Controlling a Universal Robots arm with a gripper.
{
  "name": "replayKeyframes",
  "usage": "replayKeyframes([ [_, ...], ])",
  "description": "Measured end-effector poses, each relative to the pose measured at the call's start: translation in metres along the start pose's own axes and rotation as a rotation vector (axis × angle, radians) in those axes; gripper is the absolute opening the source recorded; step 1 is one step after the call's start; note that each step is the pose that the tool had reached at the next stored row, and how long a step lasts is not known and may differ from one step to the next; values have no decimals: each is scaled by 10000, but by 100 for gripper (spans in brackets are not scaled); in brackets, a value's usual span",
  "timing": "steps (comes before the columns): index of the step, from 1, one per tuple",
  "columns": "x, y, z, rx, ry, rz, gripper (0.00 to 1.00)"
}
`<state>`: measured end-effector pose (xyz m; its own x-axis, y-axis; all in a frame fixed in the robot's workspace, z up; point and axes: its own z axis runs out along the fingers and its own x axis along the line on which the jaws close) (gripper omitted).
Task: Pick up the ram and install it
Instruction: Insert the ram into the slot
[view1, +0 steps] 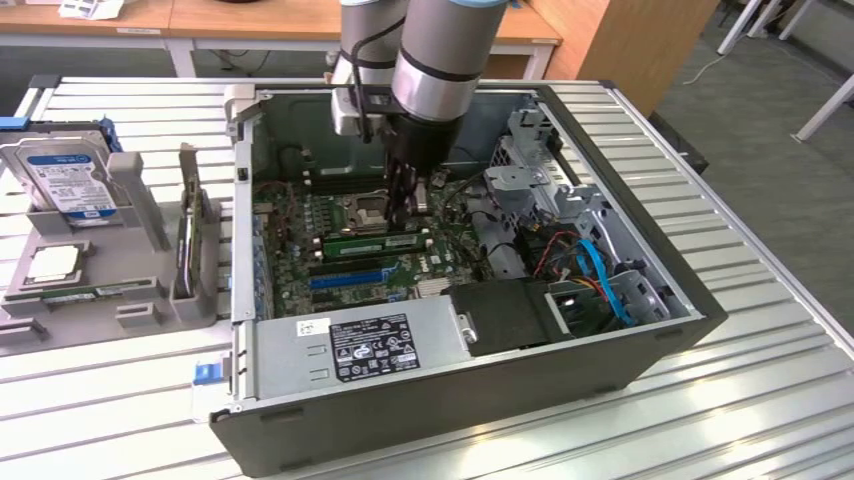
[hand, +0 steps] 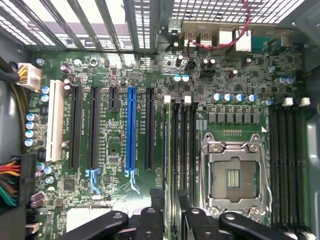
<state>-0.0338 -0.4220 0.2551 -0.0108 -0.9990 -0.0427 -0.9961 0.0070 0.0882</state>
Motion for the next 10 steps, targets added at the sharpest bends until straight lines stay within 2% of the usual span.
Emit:
replayKeyframes([
  [10, -9, 19, -215, 0, 1, 0, 25],
])
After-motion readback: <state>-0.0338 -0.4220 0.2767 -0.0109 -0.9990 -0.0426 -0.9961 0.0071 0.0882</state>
